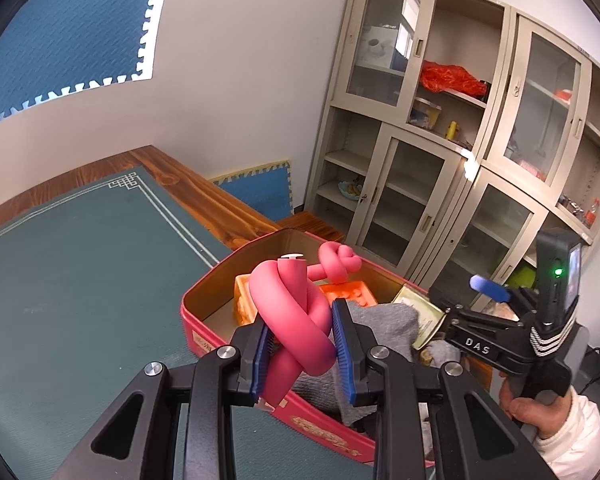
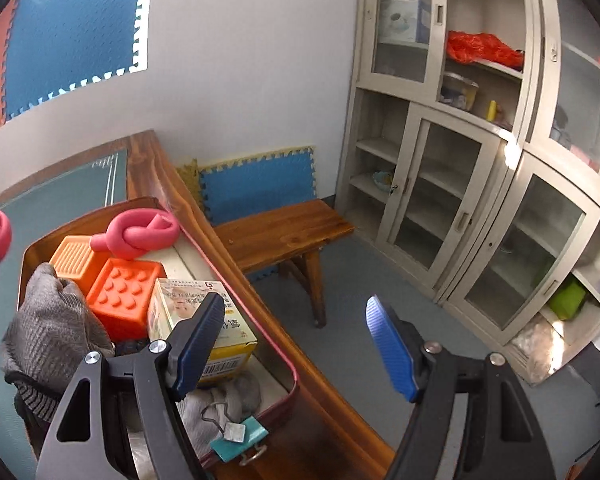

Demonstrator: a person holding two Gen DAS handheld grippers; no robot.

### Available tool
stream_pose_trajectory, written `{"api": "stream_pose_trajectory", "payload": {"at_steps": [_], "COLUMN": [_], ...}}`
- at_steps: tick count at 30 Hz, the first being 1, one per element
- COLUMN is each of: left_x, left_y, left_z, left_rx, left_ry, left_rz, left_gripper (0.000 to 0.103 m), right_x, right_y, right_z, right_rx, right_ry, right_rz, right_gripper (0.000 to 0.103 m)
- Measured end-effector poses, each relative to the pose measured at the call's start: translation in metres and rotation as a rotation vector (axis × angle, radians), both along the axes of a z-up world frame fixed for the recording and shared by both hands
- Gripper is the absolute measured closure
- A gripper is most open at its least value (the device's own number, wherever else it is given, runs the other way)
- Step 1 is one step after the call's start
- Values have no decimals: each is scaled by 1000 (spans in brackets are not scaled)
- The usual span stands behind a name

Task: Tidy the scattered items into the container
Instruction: 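Lower the pink knot into the red tin and open the left gripper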

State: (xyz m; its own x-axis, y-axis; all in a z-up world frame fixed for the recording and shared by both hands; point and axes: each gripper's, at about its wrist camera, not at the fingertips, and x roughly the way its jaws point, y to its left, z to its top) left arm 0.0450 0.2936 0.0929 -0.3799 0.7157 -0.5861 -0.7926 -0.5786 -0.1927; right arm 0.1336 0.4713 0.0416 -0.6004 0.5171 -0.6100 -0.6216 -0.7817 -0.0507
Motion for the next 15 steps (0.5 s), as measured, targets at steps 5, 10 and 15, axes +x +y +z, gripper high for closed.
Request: {"api": "stream_pose_trajectory", "payload": {"at_steps": [5, 10, 15], "left_x": [14, 36, 58], "left_y": [5, 19, 37], "left_z": [10, 19, 22], "left_rx": [39, 84, 115], "left_ry": [-29, -72, -115], "left_rz": [-71, -185, -304], "left_gripper": [73, 73, 73], "right_x": [24, 50, 68], "right_y": [8, 19, 31], "right_z": [11, 27, 35], "right_rx": [-48, -62, -77], "right_ry": [117, 221, 271], "right_rz": [-28, -85, -135], "right_gripper": [26, 26, 26]}}
